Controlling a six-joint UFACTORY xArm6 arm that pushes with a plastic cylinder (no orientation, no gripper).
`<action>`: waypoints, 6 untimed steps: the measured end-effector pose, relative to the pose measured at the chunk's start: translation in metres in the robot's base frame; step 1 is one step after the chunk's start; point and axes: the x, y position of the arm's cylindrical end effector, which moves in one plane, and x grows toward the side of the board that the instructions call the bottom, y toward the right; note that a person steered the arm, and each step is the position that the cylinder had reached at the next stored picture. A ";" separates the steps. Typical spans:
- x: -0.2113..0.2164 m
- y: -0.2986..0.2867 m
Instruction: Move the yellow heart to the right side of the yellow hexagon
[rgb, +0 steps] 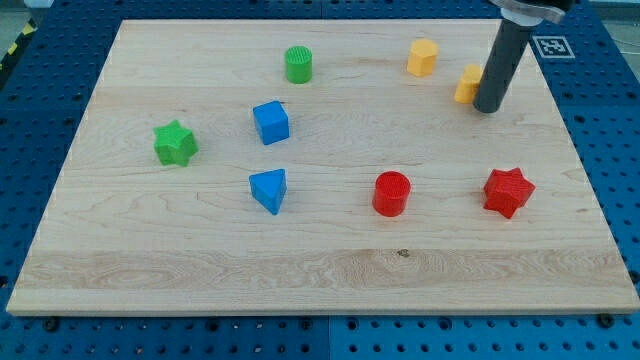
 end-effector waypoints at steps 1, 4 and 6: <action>-0.013 0.000; -0.052 -0.009; -0.103 -0.009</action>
